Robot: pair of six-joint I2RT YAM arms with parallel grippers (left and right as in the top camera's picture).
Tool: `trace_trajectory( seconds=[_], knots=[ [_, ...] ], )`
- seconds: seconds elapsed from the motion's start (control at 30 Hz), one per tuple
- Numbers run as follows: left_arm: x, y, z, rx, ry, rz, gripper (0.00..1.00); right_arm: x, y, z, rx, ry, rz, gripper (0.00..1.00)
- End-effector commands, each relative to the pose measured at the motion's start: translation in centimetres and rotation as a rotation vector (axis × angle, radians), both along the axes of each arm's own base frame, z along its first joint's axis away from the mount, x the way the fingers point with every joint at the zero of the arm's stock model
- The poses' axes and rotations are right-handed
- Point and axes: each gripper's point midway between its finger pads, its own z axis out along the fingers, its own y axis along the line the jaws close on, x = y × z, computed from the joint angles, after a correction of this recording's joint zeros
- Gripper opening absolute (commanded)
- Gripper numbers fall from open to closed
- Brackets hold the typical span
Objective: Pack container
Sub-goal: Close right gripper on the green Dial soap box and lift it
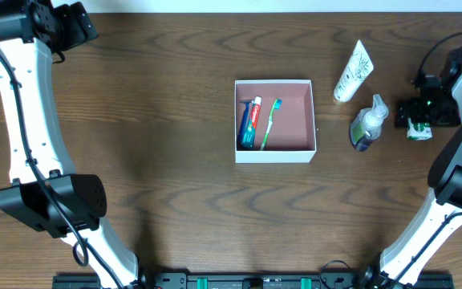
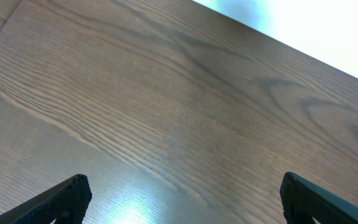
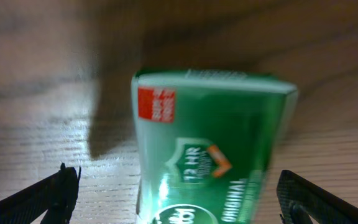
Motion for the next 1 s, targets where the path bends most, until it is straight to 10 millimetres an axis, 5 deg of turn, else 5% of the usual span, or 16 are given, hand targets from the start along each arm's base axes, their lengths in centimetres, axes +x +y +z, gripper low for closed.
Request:
trace_trajectory(
  seconds=[0.0,0.1,0.47,0.6,0.77,0.97],
  knots=[
    [-0.1,0.3,-0.2,0.011,0.010,0.005,0.98,-0.7,0.4,-1.2,0.015,0.017,0.016,0.99],
    [-0.1,0.3,-0.2,0.011,0.010,0.005,0.98,-0.7,0.4,-1.9,0.011,0.008,0.015,0.96],
    [-0.1,0.3,-0.2,0.011,0.010,0.005,0.98,1.5,-1.2,-0.2,-0.053,-0.060,-0.012,0.43],
    [-0.1,0.3,-0.2,0.011,0.010,0.005,0.98,3.5,-2.5,4.0,-0.097,-0.109,-0.058,0.41],
    [-0.1,0.3,-0.2,0.011,0.010,0.005,0.98,6.0,-1.7,12.4,-0.100,-0.208,-0.081,0.42],
    [-0.1,0.3,-0.2,0.011,0.010,0.005,0.98,8.1,7.5,22.7,0.091,-0.391,0.039,0.41]
  ],
)
